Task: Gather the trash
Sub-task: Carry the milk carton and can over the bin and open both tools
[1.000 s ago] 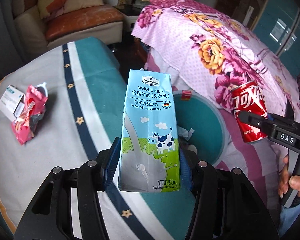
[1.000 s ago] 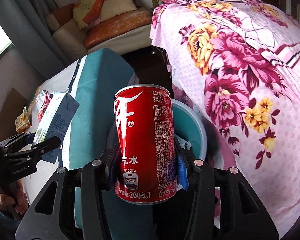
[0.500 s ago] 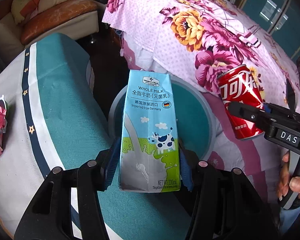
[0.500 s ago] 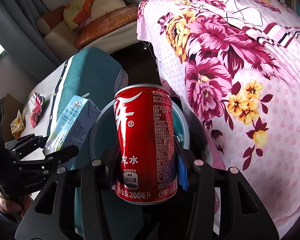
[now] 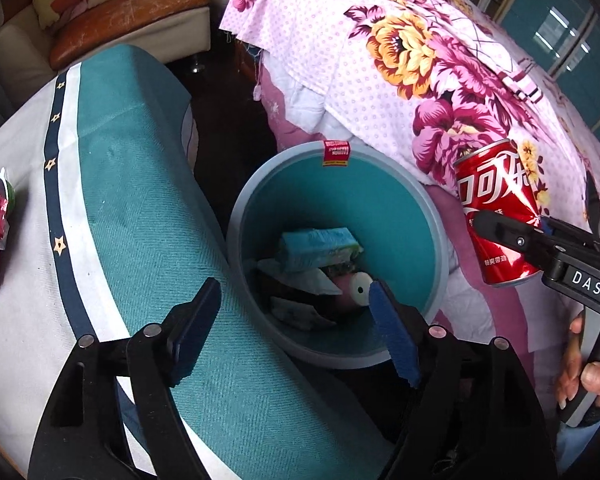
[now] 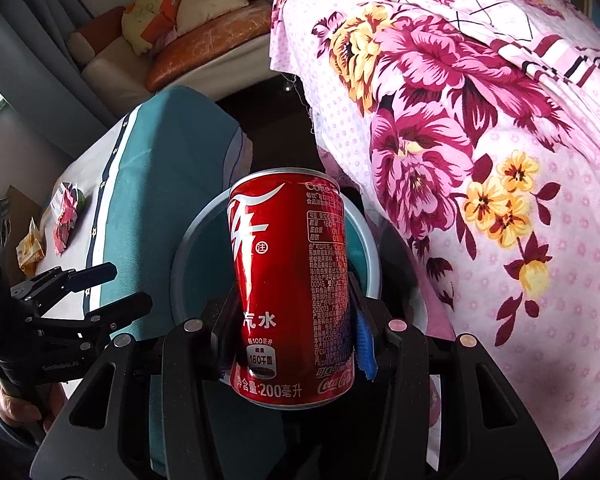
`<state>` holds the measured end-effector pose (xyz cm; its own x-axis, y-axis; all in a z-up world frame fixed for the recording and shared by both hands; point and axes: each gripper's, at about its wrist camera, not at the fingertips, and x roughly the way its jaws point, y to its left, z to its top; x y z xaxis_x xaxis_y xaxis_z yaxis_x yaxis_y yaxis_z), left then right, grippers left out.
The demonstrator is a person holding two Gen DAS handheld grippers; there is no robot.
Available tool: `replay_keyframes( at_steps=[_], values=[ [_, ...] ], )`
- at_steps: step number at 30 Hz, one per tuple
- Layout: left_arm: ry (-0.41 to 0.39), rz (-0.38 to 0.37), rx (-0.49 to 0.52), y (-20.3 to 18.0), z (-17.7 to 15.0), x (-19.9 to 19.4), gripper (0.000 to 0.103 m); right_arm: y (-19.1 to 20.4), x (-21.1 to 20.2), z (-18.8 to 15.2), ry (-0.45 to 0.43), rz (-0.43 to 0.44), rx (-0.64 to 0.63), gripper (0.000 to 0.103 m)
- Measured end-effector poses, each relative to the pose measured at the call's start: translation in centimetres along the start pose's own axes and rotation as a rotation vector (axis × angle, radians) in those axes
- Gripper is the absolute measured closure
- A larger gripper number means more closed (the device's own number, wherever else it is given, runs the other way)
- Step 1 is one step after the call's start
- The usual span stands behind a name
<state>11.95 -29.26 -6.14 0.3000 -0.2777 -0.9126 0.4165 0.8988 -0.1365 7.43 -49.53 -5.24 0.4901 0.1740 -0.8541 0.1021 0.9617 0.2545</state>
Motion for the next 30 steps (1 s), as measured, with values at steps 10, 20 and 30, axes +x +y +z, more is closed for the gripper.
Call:
replay_keyframes(
  at_steps=[10, 20, 30],
  values=[
    [-0.028, -0.004, -0.042, 2.3, -0.5, -1.0, 0.015, 1.6, 0.6, 0.7, 0.022, 0.006, -0.017, 0.051],
    [-0.056, -0.013, -0.114, 5.5, -1.2, -2.2, 0.014, 3.8, 0.5, 1.1, 0.029, -0.021, -0.039, 0.029],
    [-0.080, -0.019, -0.177, 9.2, -2.8, -3.7, 0.012, 7.3, 0.5, 1.3, 0.054, -0.048, -0.090, 0.028]
  ],
)
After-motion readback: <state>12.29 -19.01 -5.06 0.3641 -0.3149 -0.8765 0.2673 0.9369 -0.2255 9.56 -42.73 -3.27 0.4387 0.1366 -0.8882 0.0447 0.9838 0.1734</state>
